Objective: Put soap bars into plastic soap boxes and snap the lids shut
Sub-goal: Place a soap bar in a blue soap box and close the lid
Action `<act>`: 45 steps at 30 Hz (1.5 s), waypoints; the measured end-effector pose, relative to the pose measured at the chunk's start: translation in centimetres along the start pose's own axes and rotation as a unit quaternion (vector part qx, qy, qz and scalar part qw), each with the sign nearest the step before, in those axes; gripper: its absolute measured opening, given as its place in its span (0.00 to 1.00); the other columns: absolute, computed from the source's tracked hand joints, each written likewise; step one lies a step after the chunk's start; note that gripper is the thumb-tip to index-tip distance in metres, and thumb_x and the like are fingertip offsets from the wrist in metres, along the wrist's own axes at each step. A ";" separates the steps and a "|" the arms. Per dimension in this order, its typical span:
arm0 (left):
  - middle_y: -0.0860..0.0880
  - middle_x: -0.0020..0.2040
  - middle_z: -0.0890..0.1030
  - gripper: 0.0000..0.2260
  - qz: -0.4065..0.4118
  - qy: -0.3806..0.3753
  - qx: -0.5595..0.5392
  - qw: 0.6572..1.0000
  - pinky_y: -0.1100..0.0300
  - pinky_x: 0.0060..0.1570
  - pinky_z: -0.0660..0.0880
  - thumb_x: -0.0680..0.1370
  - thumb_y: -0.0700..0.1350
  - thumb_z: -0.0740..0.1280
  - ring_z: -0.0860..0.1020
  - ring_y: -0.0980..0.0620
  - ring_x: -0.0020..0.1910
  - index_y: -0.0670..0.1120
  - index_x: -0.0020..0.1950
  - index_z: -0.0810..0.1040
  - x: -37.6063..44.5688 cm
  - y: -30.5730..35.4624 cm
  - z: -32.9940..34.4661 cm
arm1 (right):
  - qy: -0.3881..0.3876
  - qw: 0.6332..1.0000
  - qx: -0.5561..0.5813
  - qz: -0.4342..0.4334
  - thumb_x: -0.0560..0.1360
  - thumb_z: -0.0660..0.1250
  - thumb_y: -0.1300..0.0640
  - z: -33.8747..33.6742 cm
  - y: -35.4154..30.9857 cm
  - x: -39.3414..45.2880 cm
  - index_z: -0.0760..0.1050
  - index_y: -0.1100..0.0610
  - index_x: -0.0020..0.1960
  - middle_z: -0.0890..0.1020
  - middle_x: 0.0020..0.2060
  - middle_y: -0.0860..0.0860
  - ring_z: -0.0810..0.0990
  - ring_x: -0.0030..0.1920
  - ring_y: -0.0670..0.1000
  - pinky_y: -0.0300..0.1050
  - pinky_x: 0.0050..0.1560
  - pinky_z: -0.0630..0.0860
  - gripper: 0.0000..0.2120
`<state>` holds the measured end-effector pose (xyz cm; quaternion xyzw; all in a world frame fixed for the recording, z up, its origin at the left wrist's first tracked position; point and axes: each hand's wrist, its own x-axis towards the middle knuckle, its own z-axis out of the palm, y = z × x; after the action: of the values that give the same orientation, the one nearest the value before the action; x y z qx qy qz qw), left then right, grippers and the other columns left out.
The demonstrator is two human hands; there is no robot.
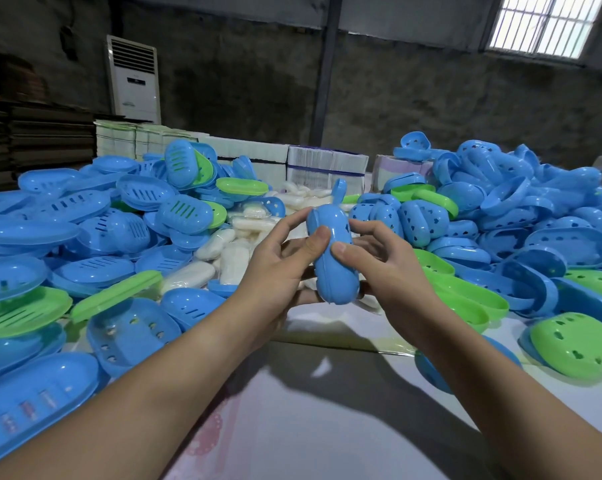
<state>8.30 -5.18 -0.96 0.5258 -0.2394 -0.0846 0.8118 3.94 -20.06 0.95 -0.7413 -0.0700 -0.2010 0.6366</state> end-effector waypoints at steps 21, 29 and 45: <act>0.49 0.51 0.87 0.24 0.003 -0.007 -0.013 1.000 0.48 0.40 0.84 0.68 0.56 0.73 0.87 0.46 0.47 0.57 0.64 0.79 0.5 -0.2 -0.5 | -0.007 1.000 0.011 0.013 0.74 0.74 0.54 -0.7 0.3 0.4 0.77 0.47 0.60 0.86 0.45 0.45 0.85 0.47 0.47 0.58 0.50 0.81 0.16; 0.53 0.55 0.86 0.21 -0.035 -0.026 -0.009 0.999 0.39 0.50 0.83 0.65 0.60 0.74 0.86 0.48 0.48 0.62 0.59 0.83 0.7 0.0 -0.8 | 0.040 0.999 -0.011 -0.011 0.66 0.73 0.44 -1.1 0.0 0.6 0.78 0.45 0.59 0.85 0.47 0.48 0.85 0.48 0.48 0.52 0.46 0.82 0.21; 0.52 0.50 0.88 0.21 -0.034 0.002 -0.010 0.999 0.49 0.39 0.83 0.67 0.59 0.73 0.87 0.49 0.44 0.58 0.60 0.82 0.7 -0.4 -0.5 | 0.005 1.000 -0.002 0.023 0.73 0.73 0.48 0.1 1.0 0.5 0.78 0.46 0.57 0.85 0.39 0.41 0.84 0.39 0.43 0.51 0.42 0.79 0.14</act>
<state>9.18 -5.18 -1.34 0.5254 -0.2191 -0.1136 0.8143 4.79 -20.23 0.21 -0.7431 -0.0495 -0.1904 0.6396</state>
